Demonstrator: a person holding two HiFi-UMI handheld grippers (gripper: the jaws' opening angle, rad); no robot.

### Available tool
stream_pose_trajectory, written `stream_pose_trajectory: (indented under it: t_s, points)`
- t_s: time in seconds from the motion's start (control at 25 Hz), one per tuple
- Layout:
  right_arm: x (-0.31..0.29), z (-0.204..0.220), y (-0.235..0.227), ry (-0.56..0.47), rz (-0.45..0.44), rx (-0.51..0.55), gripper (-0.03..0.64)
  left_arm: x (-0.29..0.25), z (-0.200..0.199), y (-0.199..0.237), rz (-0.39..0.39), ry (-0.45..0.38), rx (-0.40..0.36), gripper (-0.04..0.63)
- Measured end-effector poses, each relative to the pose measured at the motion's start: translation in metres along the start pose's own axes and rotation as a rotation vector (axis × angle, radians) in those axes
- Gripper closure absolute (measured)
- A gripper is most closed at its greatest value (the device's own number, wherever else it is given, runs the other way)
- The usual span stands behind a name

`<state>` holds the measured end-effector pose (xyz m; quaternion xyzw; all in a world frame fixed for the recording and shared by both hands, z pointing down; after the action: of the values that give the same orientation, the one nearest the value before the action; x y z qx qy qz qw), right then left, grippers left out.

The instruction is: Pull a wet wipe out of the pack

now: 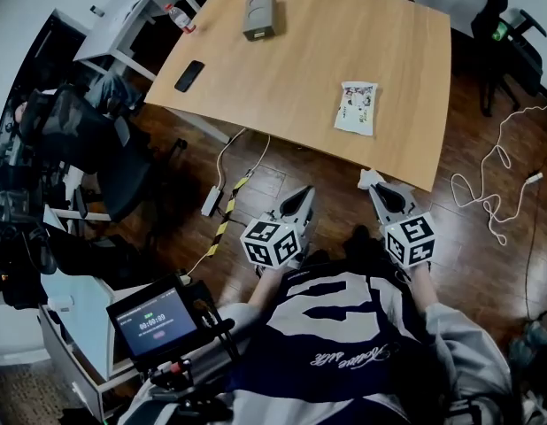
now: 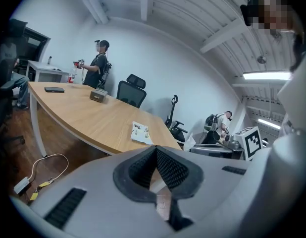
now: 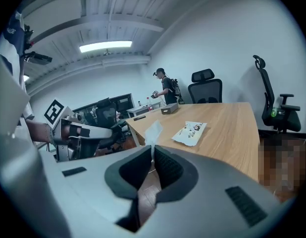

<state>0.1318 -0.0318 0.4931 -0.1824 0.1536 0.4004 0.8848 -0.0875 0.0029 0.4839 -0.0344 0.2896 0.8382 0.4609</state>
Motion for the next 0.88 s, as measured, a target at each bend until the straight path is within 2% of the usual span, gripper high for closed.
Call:
stream_pose_trajectory:
  t_s: [0.24, 0.44, 0.88]
  points:
    - [0.002, 0.006, 0.060, -0.007, 0.066, 0.005, 0.600, 0.065, 0.015, 0.024, 0.044, 0.012, 0.017, 0.592]
    - [0.029, 0.025, 0.106, -0.025, 0.143, -0.004, 0.600, 0.101, 0.032, 0.027, 0.116, 0.012, 0.005, 0.592]
    - [0.073, 0.042, 0.142, -0.002, 0.245, -0.064, 0.601, 0.108, 0.055, 0.008, 0.271, 0.060, 0.035, 0.592]
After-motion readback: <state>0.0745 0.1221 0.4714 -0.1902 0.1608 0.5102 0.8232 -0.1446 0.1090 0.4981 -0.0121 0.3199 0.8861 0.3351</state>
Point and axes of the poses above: the fingertips, and each gripper's own axes: x backward along the fingers, y to its left, z out of its underside, the point moved 7 cm from there along x, backward along the fingers, and after that the axes turned 5 degrees about z, right-handed, at the moved point
